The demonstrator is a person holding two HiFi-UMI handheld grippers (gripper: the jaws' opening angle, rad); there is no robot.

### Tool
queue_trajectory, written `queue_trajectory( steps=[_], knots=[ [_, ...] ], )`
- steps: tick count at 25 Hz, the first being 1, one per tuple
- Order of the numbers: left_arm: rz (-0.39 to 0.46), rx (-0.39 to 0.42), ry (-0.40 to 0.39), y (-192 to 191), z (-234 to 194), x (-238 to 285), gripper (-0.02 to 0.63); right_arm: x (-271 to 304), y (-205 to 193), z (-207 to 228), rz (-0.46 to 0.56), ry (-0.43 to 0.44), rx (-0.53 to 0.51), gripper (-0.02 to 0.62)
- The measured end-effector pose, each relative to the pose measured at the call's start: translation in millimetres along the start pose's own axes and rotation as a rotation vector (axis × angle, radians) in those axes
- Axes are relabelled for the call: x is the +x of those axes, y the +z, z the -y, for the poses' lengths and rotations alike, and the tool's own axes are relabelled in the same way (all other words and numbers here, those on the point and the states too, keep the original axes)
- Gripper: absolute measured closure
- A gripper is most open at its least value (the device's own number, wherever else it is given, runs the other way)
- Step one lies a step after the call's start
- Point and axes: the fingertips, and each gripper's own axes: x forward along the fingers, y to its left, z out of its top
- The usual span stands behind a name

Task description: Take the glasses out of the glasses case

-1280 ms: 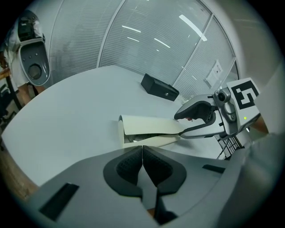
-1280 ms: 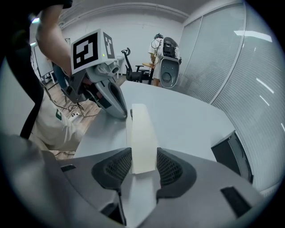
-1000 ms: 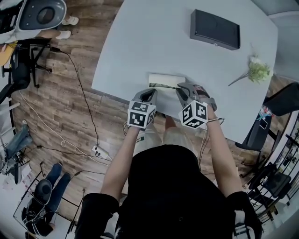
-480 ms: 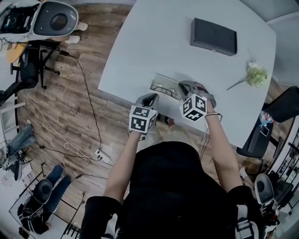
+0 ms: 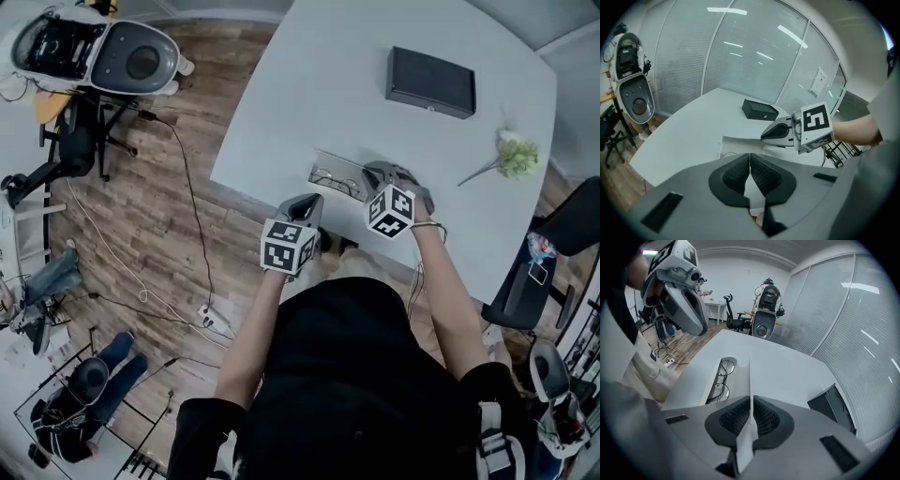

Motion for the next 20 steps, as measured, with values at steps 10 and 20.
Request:
queue_trajectory(
  steps=[10,20],
  knots=[
    [0.046,-0.009,0.020,14,8,-5,0.581,-27,19,6,0.096,-0.012,0.033,0.538],
    [0.071,-0.034,0.041,21,6,-5,0.581,-20,44,-31,0.157,0.099,0.024,0.538]
  ],
)
